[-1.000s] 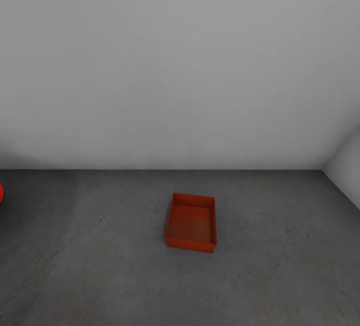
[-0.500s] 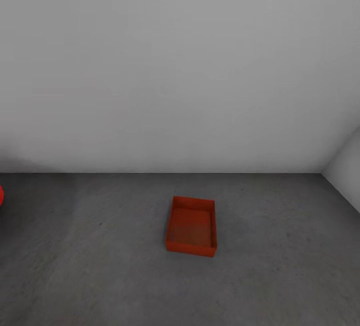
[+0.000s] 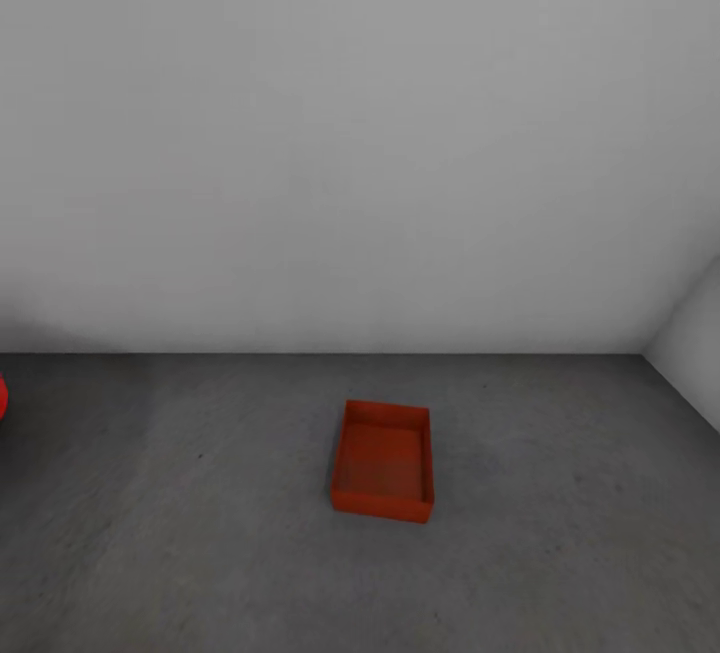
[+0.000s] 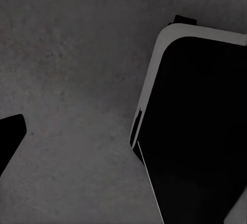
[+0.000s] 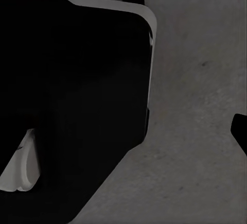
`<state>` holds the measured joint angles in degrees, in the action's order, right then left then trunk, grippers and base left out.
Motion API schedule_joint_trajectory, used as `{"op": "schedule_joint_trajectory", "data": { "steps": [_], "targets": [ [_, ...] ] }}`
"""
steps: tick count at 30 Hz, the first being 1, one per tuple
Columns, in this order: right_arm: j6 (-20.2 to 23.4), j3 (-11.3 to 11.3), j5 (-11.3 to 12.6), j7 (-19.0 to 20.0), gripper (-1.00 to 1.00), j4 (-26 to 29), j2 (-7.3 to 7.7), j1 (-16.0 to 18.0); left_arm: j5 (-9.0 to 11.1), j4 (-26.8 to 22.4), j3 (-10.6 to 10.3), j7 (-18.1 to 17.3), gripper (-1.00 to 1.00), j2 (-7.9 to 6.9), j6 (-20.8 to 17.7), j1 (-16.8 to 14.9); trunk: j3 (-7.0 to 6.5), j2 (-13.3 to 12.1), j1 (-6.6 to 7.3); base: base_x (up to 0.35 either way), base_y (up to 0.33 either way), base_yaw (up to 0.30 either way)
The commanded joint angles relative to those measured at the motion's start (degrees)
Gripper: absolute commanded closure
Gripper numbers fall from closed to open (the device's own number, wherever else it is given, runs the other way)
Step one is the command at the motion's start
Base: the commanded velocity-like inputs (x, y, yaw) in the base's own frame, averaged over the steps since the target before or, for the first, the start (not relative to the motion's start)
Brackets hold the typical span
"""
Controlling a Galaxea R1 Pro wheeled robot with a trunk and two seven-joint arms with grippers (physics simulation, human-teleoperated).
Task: Move the two storage containers from the living room to the garage. In the garage, place one container on the floor and stack the other container on top of it (either order is fine).
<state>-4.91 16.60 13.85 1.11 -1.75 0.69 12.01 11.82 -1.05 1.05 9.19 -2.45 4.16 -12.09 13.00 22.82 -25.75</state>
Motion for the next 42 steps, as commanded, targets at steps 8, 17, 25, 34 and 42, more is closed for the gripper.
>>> {"op": "schedule_joint_trajectory", "data": {
  "steps": [8,17,25,34,42],
  "targets": [
    [-0.3,0.5,0.58,0.12,-1.0,-0.19,-0.05,0.03,0.32,0.06,0.04,0.04,-1.0,-0.01,0.23,-0.04,-0.64,0.1,-0.03,0.0,0.0,0.0],
    [-0.04,0.45,0.64,0.06,-1.0,-0.19,0.08,0.03,0.33,0.0,0.03,0.03,-1.0,-0.01,0.23,-0.04,-1.47,0.1,-0.03,0.0,0.0,0.0],
    [0.29,0.45,0.8,0.03,-1.0,-0.19,0.18,0.03,0.33,0.07,0.02,0.04,-1.0,-0.01,0.23,-0.04,-2.2,0.1,-0.03,0.0,0.0,0.0],
    [0.34,0.45,0.83,0.08,-1.0,-0.19,0.07,0.03,0.31,0.07,-0.07,0.03,-1.0,-0.01,0.23,-0.04,-3.03,0.1,-0.03,0.0,0.0,0.0],
    [0.34,0.47,0.71,0.11,-1.0,-0.19,-0.07,0.03,0.35,0.06,0.0,0.04,-1.0,-0.01,0.23,-0.04,-3.76,0.1,-0.03,0.0,0.0,0.0]
  ]
}}
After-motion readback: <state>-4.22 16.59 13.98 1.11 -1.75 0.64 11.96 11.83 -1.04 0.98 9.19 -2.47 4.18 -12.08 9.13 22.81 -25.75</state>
